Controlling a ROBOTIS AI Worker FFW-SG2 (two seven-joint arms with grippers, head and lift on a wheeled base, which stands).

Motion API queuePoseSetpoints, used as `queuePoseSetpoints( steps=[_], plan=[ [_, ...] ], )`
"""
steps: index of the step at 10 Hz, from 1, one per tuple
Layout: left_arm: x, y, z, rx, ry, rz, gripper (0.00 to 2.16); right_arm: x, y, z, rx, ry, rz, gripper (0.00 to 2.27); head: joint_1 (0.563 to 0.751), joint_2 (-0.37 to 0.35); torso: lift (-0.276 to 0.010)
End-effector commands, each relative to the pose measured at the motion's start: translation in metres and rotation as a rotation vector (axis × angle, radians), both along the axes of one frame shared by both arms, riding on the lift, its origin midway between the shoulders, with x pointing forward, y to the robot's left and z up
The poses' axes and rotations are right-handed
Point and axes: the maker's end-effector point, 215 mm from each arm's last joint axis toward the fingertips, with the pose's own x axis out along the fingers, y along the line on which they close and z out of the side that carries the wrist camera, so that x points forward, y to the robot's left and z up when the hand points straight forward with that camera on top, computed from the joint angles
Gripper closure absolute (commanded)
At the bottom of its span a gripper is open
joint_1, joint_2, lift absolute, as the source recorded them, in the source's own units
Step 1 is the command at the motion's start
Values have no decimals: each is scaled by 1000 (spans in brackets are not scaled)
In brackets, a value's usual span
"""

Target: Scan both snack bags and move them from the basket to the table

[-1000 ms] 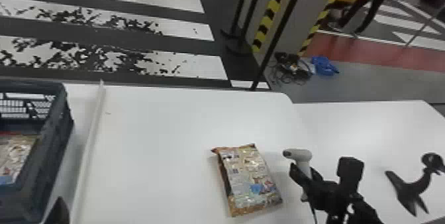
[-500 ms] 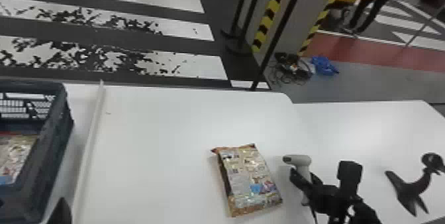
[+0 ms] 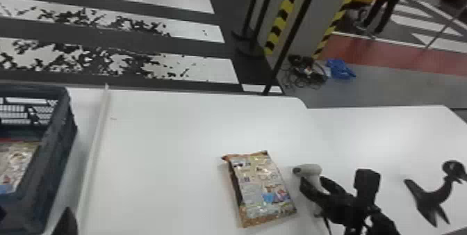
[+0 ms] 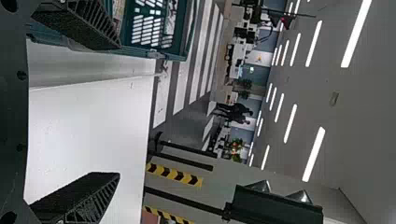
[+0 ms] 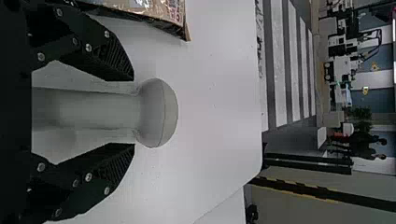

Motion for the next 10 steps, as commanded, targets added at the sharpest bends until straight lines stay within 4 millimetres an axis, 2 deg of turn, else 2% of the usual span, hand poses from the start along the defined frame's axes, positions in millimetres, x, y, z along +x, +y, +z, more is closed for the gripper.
queuePoseSetpoints(
  steps=[1,2,4,7,8,10],
  plan=[
    [-1,0,0,0,2,-1,16,-1,-2,2,-3,-6,-1,282,695,-350,-98],
    [-2,-1,-1,1,3,-1,16,-2,-4,10,-3,-20,-6,87,695,-350,-98],
    [-2,-2,-1,0,2,-3,16,-7,5,39,9,-51,6,80,695,-350,-98],
    [-4,-4,-5,2,9,-6,16,-21,46,74,77,-74,55,80,695,-350,-98],
    [-4,-3,-6,2,9,-5,16,-27,64,74,142,-52,89,80,695,-350,-98],
    [-4,-3,-7,4,12,-6,16,-39,86,62,290,21,124,83,695,-350,-98]
  ],
)
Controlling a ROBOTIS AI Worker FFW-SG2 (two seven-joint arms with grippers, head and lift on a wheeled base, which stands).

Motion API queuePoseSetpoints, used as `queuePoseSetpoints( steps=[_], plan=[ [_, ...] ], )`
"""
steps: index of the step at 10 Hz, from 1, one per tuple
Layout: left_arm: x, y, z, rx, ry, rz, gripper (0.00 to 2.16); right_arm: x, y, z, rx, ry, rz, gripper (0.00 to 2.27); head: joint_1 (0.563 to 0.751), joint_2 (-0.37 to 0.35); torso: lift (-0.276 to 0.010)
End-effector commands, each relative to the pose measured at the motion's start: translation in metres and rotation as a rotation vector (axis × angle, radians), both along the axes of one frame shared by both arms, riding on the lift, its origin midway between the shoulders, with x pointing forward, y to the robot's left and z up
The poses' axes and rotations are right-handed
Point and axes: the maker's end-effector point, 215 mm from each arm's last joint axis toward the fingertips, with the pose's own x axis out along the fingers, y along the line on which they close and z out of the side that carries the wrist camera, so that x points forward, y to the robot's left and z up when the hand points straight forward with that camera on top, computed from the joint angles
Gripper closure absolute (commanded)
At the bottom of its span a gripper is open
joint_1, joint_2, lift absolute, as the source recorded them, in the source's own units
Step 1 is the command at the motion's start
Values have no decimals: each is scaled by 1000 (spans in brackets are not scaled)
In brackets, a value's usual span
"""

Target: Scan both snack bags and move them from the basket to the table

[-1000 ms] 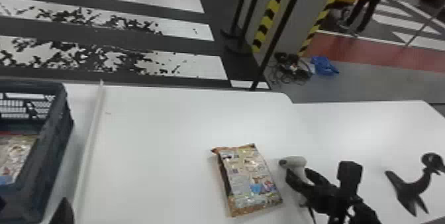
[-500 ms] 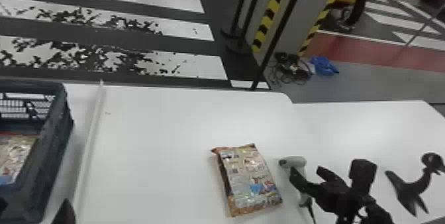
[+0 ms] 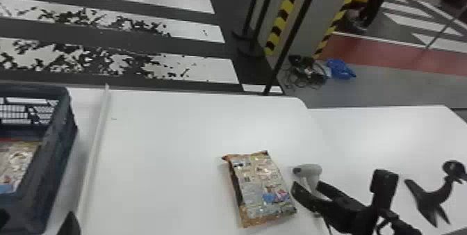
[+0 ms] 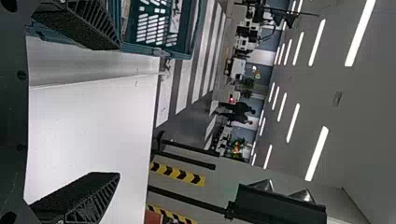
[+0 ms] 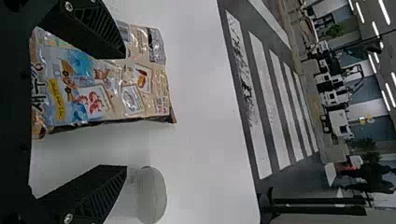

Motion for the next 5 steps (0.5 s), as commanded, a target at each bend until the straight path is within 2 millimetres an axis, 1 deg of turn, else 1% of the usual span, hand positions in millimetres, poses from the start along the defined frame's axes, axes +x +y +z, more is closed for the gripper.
queuePoseSetpoints(
  steps=[1,3,5],
  plan=[
    [0,0,-1,3,1,-2,16,-6,12,-11,79,67,17,83,695,-350,-98],
    [1,0,-1,4,-1,-3,16,-8,28,-25,165,153,35,83,695,-344,-98],
    [1,1,-3,7,2,-5,16,-1,39,-33,171,181,57,83,695,-320,-98]
  ],
)
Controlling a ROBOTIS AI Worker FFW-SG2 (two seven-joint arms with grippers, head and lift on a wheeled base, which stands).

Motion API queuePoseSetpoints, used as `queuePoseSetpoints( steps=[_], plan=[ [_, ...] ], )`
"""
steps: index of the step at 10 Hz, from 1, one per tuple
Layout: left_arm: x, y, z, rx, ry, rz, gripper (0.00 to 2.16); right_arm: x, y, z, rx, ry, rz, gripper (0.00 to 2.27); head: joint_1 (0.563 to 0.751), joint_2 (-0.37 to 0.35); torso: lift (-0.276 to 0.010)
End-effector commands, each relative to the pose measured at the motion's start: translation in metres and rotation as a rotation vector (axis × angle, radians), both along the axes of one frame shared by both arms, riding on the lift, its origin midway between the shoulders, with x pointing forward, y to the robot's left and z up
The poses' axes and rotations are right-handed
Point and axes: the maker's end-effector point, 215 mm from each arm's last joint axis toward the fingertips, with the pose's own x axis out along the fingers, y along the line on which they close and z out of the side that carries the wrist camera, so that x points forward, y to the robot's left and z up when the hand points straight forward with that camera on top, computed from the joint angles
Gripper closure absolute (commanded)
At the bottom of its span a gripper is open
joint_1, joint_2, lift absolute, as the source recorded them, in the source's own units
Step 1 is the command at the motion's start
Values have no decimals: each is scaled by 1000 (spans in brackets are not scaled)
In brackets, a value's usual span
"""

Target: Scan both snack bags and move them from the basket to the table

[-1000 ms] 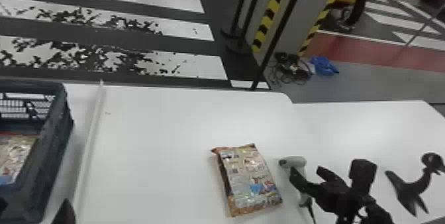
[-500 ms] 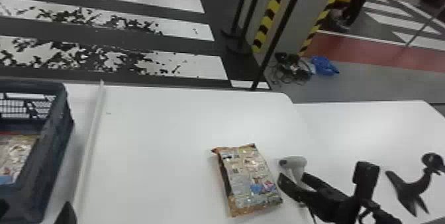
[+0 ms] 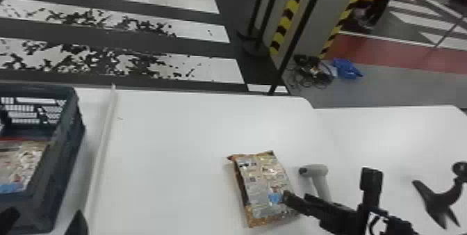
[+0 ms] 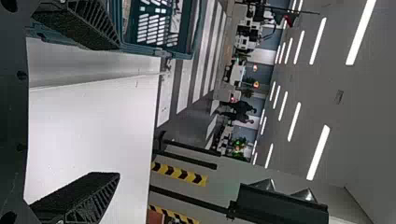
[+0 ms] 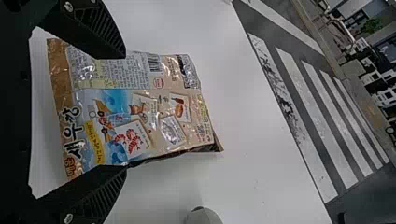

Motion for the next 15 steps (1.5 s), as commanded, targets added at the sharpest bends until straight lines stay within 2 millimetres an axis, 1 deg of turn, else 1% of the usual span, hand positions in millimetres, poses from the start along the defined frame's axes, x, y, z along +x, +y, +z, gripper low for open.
queuePoseSetpoints(
  steps=[1,3,5,8,11,13,14,15],
  plan=[
    [1,0,-1,1,0,-1,16,11,5,-7,6,7,22,83,695,-315,-98],
    [1,0,-1,3,1,-3,16,21,3,-14,-5,-1,39,83,695,-293,-98],
    [3,-1,0,2,0,-4,16,28,1,-16,-36,-25,59,83,695,-294,-98],
    [3,-1,-1,0,0,-2,16,32,-8,-25,-56,-31,71,83,695,-297,-98],
    [3,-3,0,0,-2,-2,16,29,-4,-33,-44,-37,87,83,695,-304,-98],
    [3,-3,0,0,-2,-2,16,27,5,-40,-41,-24,116,87,695,-303,-98],
    [2,-3,-1,1,1,-3,16,25,11,-45,-43,-12,135,208,695,-297,-98],
    [2,-3,-2,2,2,-3,16,22,18,-53,-63,13,162,880,695,-290,-98]
  ],
)
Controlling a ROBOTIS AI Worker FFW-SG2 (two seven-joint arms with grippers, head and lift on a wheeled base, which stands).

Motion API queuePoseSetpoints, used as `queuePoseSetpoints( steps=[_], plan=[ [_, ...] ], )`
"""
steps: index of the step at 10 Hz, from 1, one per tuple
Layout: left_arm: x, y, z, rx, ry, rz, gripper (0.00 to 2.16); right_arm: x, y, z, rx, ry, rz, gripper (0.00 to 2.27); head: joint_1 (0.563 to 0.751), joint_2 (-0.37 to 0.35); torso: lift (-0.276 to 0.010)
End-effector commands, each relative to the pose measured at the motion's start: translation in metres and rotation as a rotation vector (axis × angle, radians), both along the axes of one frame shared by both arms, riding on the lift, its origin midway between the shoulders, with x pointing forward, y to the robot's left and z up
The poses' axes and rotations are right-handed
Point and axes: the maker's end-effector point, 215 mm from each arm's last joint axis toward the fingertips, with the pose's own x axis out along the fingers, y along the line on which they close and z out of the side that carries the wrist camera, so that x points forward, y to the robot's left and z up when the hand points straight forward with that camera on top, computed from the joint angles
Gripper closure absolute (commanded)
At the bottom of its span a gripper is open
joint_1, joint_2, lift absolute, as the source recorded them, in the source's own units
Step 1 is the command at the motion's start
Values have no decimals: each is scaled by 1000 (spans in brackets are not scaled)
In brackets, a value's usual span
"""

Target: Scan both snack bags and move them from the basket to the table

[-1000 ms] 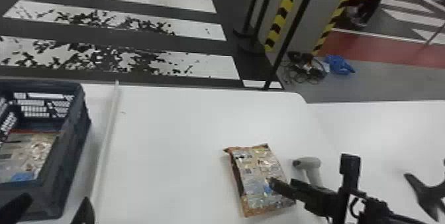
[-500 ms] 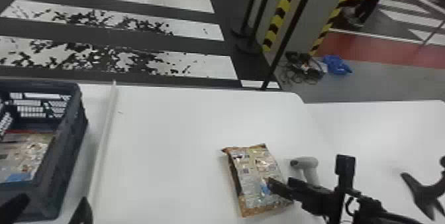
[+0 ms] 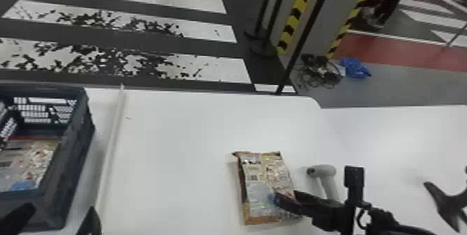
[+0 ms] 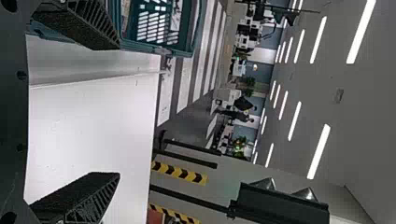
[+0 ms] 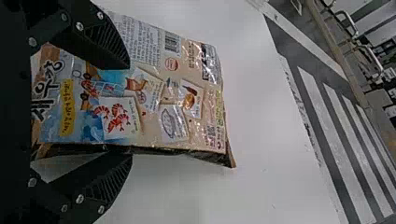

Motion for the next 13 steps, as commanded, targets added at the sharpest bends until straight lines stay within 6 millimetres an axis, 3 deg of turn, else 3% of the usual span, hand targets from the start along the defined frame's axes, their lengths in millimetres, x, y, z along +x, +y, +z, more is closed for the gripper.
queuePoseSetpoints(
  steps=[1,2,4,9,13],
  plan=[
    [0,0,0,-1,-1,1,16,-4,4,-11,-19,47,13,2037,695,-281,-98],
    [0,0,-1,-1,0,1,16,-2,4,-9,-24,42,16,2246,695,-279,-98],
    [0,0,-1,-1,-1,2,16,1,-6,0,-45,-1,6,2246,695,-278,-98],
    [0,1,-4,1,2,5,16,7,-7,33,1,-52,-8,2246,695,-285,-98],
    [0,-1,-7,-2,7,3,16,12,-37,94,116,-66,-113,2246,695,-305,-98]
  ],
)
